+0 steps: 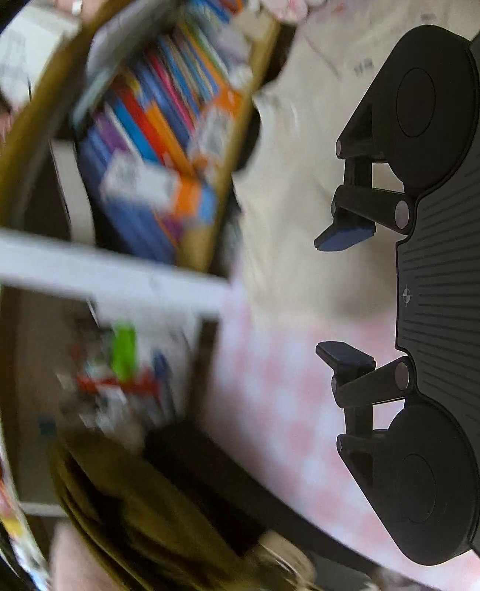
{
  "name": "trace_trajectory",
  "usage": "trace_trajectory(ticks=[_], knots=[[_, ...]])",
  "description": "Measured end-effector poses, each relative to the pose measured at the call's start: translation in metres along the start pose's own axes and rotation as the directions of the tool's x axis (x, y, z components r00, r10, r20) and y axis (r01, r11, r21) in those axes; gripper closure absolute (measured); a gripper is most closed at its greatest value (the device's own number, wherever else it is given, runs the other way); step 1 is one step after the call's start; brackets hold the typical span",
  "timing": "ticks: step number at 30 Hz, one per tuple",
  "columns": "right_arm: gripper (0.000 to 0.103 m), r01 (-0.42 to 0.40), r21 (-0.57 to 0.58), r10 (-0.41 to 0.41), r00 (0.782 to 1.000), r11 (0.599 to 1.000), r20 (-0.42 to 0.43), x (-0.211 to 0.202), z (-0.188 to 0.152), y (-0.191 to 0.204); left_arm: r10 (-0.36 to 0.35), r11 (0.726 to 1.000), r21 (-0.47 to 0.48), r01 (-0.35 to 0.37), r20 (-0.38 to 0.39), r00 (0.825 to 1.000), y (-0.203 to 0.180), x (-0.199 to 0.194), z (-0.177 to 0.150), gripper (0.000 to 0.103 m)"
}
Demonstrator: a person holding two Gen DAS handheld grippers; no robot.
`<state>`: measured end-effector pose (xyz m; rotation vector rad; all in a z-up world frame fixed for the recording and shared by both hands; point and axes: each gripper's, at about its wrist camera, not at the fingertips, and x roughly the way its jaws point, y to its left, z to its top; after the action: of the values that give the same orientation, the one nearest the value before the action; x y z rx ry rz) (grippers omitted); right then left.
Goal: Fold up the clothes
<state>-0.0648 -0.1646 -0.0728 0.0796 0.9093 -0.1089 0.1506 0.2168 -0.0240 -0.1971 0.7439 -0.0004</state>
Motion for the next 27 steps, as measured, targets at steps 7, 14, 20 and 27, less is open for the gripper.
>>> trace_trajectory(ticks=[7,14,20,27], knots=[[0.001,0.016,-0.002,-0.016,1.0,1.0,-0.008,-0.001,0.0,0.003,-0.103,0.993,-0.062,0.099,-0.066,0.992,0.014,0.039,0.023,0.052],[0.001,0.064,0.018,-0.064,0.998,0.998,-0.019,-0.006,-0.005,0.009,-0.155,0.983,-0.12,0.137,-0.154,0.976,0.01,0.083,0.036,0.103],[0.001,0.112,0.055,-0.111,0.994,0.992,-0.025,-0.01,-0.01,0.017,-0.133,0.988,-0.102,0.12,-0.132,0.982,0.016,0.095,0.047,0.103],[0.001,0.16,0.073,-0.158,0.987,0.984,-0.027,-0.013,-0.012,0.027,-0.172,0.984,-0.076,0.162,-0.139,0.975,0.022,0.097,0.049,0.102]])
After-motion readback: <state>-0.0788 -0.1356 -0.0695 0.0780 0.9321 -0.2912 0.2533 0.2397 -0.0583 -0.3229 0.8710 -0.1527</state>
